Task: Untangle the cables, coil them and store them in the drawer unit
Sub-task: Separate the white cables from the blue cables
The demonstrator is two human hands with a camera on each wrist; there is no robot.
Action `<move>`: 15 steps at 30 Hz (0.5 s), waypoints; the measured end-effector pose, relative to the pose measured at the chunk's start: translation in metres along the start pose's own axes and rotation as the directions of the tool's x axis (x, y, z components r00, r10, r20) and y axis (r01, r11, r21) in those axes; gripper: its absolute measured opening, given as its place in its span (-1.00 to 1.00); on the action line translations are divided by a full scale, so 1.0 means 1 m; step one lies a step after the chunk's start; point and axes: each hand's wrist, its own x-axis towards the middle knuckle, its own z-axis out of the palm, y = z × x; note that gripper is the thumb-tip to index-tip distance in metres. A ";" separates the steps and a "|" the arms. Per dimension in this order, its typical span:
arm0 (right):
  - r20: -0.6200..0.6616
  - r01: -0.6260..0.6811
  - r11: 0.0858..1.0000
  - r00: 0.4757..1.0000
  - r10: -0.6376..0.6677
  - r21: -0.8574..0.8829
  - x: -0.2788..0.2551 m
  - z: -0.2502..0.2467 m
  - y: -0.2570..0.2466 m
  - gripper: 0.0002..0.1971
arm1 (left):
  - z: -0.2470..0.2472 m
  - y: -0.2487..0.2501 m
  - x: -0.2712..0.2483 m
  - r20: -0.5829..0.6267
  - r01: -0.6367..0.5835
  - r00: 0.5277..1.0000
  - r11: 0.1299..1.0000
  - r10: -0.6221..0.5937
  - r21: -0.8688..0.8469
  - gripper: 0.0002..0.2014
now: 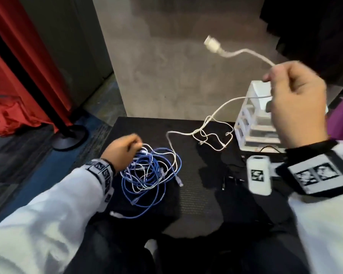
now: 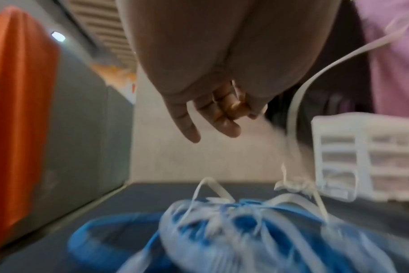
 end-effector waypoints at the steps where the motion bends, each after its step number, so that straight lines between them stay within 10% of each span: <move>1: 0.009 0.001 1.000 1.000 -0.001 0.009 0.004 -0.011 -0.002 -0.74 | 0.006 -0.013 -0.009 0.027 0.045 0.999 0.999 -0.045 0.011 -0.89; 6: 0.208 -0.096 0.992 0.975 0.078 0.080 -0.017 -0.011 0.005 -0.74 | 0.040 0.007 -0.036 -0.075 -0.038 0.997 0.997 0.032 -0.071 -0.81; 10: 0.256 -0.193 0.959 0.957 0.137 0.206 -0.036 0.000 -0.001 -0.74 | 0.059 0.084 -0.028 -0.165 -0.235 0.965 0.951 0.204 -0.198 -0.24; 15: 0.264 -0.197 0.930 0.958 0.115 0.311 -0.043 -0.019 -0.021 -0.75 | 0.092 0.098 0.008 -0.282 -0.006 0.952 0.914 -0.120 -0.406 -0.13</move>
